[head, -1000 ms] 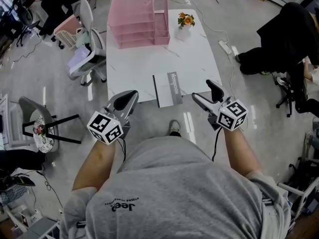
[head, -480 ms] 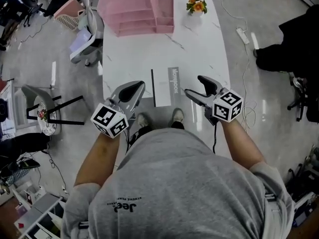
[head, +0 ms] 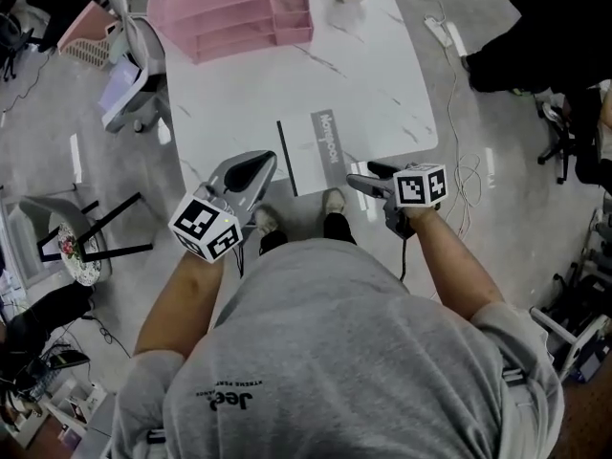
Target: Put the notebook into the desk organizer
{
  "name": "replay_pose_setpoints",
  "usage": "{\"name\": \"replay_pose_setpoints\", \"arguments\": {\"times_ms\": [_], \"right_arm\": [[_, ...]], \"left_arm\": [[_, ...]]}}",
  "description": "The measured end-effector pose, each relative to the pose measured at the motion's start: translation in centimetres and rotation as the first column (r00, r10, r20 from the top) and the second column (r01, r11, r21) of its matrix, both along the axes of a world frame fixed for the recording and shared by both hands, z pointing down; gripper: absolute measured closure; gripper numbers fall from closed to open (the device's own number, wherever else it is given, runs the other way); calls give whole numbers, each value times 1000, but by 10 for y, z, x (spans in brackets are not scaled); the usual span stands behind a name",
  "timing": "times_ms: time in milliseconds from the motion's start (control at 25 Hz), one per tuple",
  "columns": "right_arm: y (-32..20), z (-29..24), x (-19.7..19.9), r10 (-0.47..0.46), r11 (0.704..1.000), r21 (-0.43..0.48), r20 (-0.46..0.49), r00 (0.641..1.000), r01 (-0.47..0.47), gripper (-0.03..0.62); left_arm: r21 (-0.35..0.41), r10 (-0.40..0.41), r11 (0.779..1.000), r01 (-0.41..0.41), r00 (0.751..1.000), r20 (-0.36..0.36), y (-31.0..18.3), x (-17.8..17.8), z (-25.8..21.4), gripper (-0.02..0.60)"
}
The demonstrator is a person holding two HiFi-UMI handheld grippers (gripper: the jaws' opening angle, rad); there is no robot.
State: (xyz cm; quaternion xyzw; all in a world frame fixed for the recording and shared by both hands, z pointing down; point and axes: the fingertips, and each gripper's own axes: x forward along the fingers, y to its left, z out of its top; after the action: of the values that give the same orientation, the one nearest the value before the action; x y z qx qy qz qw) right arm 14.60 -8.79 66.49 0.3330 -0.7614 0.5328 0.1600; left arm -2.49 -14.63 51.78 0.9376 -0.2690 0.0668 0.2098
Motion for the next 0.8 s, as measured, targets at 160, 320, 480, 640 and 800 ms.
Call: {"name": "replay_pose_setpoints", "arguments": {"times_ms": [160,320,480,640,800], "right_arm": [[10,38,-16,3,991,-133,38,999,2,235],[9,67,-31,16,977,-215,56,998,-3,237],[0,83,-41,30,970,-241,61,998,-14,240],[-4,94,-53,42,964,-265,54,998,-26,291],[0,75,-63,36,955,-295,118,992,0,542]], "left_arm": [[-24,12,1000,-12,1000,15,6,-12,14,522],[-40,0,999,1,1000,22,12,-23,21,522],[-55,-18,998,19,999,30,17,-32,28,522],[-67,-27,997,30,999,36,23,-38,32,522],[-70,-35,997,37,999,31,22,-39,30,522]]}}
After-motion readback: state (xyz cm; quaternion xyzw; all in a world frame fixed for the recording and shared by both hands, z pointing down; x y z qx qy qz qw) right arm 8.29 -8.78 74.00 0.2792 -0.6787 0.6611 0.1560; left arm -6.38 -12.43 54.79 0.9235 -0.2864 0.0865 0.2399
